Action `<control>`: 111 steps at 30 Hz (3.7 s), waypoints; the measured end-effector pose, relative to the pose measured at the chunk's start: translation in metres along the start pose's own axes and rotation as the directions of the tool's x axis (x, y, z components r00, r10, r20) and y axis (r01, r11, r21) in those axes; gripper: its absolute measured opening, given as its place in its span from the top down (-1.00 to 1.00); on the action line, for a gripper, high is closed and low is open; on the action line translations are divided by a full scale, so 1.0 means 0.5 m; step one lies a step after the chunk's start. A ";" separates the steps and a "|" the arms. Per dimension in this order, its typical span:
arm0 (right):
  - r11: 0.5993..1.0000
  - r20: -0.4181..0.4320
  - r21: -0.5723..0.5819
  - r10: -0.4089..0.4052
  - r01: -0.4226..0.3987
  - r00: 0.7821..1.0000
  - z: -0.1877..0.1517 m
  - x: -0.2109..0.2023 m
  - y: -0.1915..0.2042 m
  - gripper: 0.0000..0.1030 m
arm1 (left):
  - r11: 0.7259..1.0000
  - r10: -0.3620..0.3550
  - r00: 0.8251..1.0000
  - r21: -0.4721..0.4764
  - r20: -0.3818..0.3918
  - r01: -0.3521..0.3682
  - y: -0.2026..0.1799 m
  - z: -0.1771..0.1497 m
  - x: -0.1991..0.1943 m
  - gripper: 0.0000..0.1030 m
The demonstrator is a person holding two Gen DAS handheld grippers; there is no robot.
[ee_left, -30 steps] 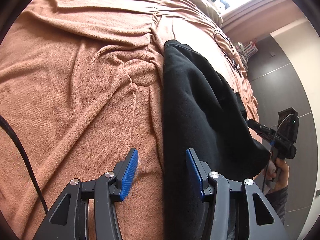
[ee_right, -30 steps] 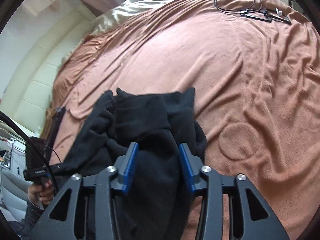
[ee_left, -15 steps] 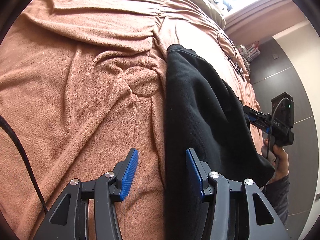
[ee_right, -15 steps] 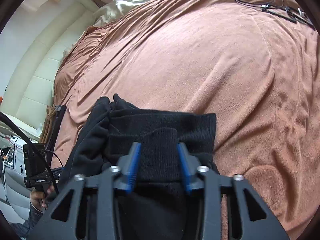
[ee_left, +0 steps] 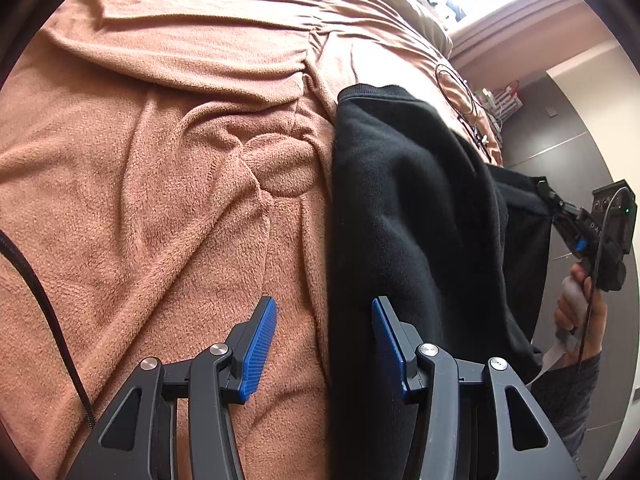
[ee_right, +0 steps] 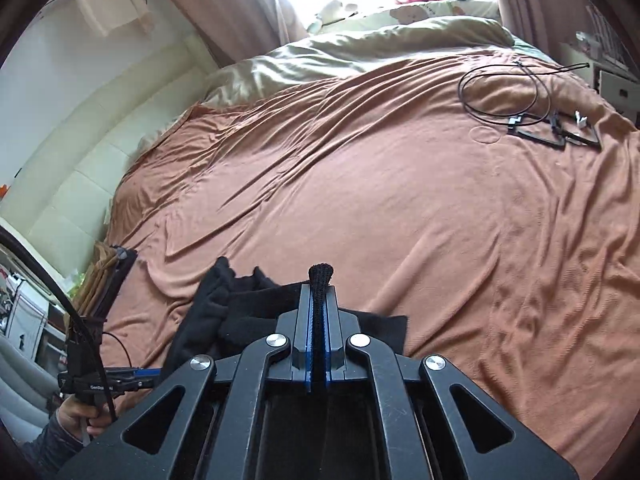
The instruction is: Fold small clothes
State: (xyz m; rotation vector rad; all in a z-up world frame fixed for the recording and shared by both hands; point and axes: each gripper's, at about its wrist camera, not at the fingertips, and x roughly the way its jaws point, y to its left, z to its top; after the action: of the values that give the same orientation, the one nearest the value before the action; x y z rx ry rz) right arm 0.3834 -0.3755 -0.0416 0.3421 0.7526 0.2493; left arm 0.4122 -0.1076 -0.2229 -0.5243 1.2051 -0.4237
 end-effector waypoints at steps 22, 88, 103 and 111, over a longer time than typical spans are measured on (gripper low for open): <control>0.989 -0.149 -0.049 -0.146 0.140 0.978 -0.059 0.007 0.079 -0.42 | 1.000 -0.011 1.000 -0.012 0.000 0.011 -0.001 -0.015 -0.005 0.00; 0.831 -0.036 -0.411 -0.427 0.376 0.904 -0.159 -0.020 0.256 0.92 | 0.995 -0.096 0.993 -0.034 0.062 0.099 0.018 -0.083 -0.094 0.00; 0.945 -0.199 -0.100 -0.324 0.310 0.925 -0.131 0.065 0.066 -0.12 | 0.997 -0.077 0.997 -0.012 0.005 0.077 -0.015 -0.047 -0.020 0.00; 0.990 -0.230 0.075 -0.098 0.118 0.968 -0.133 0.070 0.012 -0.35 | 0.996 -0.093 0.996 -0.009 -0.004 0.093 -0.021 -0.016 0.006 -0.01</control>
State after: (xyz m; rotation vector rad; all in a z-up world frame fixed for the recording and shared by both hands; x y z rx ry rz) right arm 0.3609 -0.3440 -0.1064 0.3586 1.0062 0.1539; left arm 0.4050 -0.1190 -0.2211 -0.5894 1.1903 -0.4993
